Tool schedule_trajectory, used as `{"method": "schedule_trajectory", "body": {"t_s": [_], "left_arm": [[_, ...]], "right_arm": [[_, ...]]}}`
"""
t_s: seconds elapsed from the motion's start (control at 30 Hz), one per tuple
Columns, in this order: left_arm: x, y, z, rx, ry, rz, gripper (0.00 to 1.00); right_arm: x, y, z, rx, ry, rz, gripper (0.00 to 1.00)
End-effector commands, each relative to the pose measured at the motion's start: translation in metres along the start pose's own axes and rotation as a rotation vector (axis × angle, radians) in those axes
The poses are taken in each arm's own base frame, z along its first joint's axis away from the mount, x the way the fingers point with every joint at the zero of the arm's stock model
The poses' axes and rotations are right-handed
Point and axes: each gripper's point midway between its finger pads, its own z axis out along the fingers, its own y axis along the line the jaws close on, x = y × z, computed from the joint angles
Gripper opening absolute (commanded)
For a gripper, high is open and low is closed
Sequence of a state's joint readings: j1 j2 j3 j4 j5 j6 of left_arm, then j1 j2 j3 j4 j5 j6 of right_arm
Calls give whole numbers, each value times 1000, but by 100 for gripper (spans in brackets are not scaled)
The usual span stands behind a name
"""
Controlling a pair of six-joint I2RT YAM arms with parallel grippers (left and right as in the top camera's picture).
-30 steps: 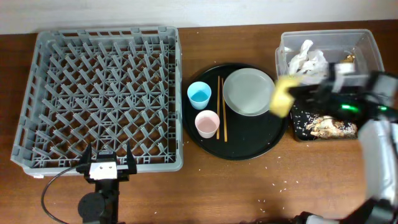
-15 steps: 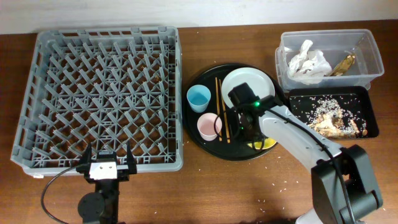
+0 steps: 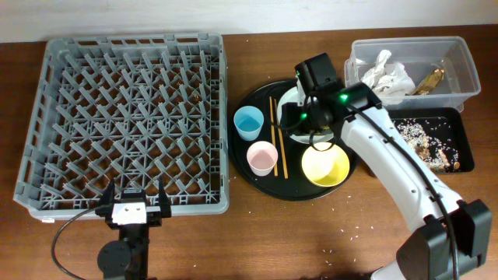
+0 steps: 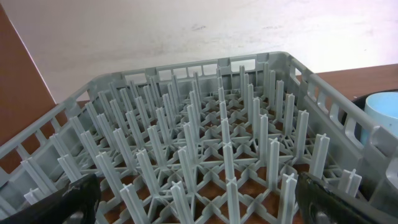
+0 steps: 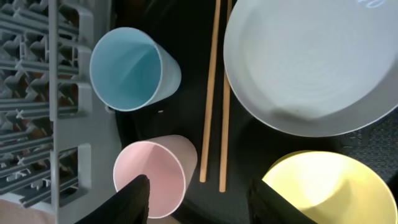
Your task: Sort waste into correct bins and load items into the dishwasher rack
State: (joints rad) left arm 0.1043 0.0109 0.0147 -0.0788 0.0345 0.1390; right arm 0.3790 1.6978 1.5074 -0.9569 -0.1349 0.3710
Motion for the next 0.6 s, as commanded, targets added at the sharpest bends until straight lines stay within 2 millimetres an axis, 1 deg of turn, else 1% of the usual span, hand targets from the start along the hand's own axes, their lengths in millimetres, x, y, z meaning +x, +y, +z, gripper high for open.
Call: {"method": "schedule_trajectory", "body": {"t_s": [0.0,0.3,0.5,0.57], "left_arm": [[2,1,0,-2,4,15,99],[2,1,0,-2,3,15,99],[3,1,0,-3,4,15,99],[2,1,0,-2,3,15,99]], "right_arm": [[-7,7,-12,-29,-31,8,52],[-3,5,-11,-22,-15,10,52],[-3,5,-11,-22,-15,9,52],[-6,7,-12,-29,-29,3,52]]}}
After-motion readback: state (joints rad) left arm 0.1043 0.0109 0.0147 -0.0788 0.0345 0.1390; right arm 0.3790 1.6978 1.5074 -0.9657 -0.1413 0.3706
